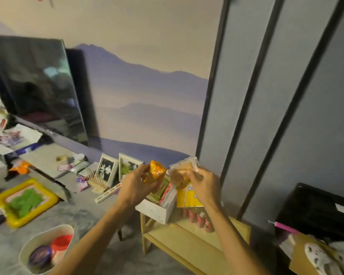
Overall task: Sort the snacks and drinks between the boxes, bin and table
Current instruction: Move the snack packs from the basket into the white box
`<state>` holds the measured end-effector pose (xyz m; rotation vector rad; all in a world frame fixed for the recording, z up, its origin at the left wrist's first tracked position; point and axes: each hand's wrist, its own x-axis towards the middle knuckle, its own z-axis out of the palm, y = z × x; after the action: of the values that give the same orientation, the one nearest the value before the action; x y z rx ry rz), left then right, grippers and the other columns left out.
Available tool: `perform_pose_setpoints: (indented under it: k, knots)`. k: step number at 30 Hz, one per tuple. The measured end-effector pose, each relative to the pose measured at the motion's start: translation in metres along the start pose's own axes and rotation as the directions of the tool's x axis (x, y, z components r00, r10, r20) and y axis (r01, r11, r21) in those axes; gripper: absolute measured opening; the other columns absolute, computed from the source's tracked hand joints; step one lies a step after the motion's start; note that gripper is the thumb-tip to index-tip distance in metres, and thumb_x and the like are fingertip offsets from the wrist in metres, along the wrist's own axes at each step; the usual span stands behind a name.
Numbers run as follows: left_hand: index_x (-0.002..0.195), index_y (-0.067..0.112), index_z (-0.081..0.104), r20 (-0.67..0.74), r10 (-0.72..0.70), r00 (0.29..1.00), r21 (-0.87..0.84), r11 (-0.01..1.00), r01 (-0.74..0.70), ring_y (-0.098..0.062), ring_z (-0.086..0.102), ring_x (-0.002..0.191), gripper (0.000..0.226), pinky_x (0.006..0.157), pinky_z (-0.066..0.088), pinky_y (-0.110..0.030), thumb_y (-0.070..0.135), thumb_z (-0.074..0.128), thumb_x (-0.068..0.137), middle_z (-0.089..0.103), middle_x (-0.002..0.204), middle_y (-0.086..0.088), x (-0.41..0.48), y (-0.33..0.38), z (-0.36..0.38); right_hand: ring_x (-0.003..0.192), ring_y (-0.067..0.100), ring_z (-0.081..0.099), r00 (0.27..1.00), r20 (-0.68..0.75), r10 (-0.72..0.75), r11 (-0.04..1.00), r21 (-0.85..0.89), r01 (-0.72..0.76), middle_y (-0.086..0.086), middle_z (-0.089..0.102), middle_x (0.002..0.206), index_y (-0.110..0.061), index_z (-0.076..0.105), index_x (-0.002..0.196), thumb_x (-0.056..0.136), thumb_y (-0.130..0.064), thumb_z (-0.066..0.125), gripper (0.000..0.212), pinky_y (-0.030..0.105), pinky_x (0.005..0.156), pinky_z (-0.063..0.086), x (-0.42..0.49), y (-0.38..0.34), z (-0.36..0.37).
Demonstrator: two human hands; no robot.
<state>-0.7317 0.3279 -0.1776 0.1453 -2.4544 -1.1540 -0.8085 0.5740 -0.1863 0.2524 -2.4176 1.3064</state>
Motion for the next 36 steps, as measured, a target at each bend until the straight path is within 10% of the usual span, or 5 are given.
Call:
perform_pose_setpoints:
  k: [4, 9, 15, 36]
  knots:
    - [0.131, 0.032, 0.064, 0.017, -0.011, 1.000, 0.037, 0.999, 0.011, 0.008, 0.064, 0.093, 0.060, 0.077, 0.056, -0.019, 0.056, 0.085, 0.081, 0.067, 0.106, 0.023, 0.031, -0.047, -0.029, 0.066, 0.000, 0.064, 1.000, 0.024, 0.006, 1.000, -0.029, -0.005, -0.007, 0.079, 0.088, -0.020, 0.083, 0.106, 0.098, -0.042, 0.076, 0.024, 0.019, 0.057, 0.051, 0.017, -0.018, 0.059]
    - [0.134, 0.029, 0.063, 0.043, -0.037, 0.998, 0.044, 0.998, 0.035, 0.007, 0.064, 0.092, 0.064, 0.075, 0.050, -0.014, 0.060, 0.083, 0.082, 0.064, 0.106, 0.025, 0.063, -0.085, -0.034, 0.069, 0.009, 0.068, 0.998, 0.042, 0.052, 0.998, -0.049, -0.050, -0.009, 0.075, 0.080, -0.022, 0.082, 0.102, 0.099, -0.045, 0.072, 0.025, 0.035, 0.060, 0.059, 0.037, -0.010, 0.117]
    - [0.137, 0.026, 0.063, 0.095, -0.076, 0.993, 0.061, 0.996, 0.071, 0.003, 0.066, 0.092, 0.069, 0.074, 0.053, -0.017, 0.063, 0.082, 0.081, 0.067, 0.109, 0.021, 0.118, -0.123, -0.010, 0.059, -0.002, 0.058, 0.994, 0.044, 0.099, 0.990, -0.101, -0.094, -0.016, 0.061, 0.067, -0.021, 0.083, 0.102, 0.100, -0.041, 0.073, 0.022, 0.010, 0.049, 0.032, 0.078, 0.017, 0.167]
    - [0.123, 0.035, 0.068, 0.510, -0.220, 0.831, 0.330, 0.943, 0.046, -0.017, 0.076, 0.096, 0.072, 0.080, 0.061, -0.036, 0.089, 0.061, 0.077, 0.078, 0.110, 0.010, 0.337, -0.238, 0.204, 0.063, 0.015, 0.064, 0.837, -0.115, 0.536, 0.831, -0.107, -0.547, -0.008, 0.066, 0.068, -0.018, 0.079, 0.091, 0.105, -0.046, 0.063, 0.035, 0.020, 0.053, 0.037, 0.177, 0.206, 0.309]
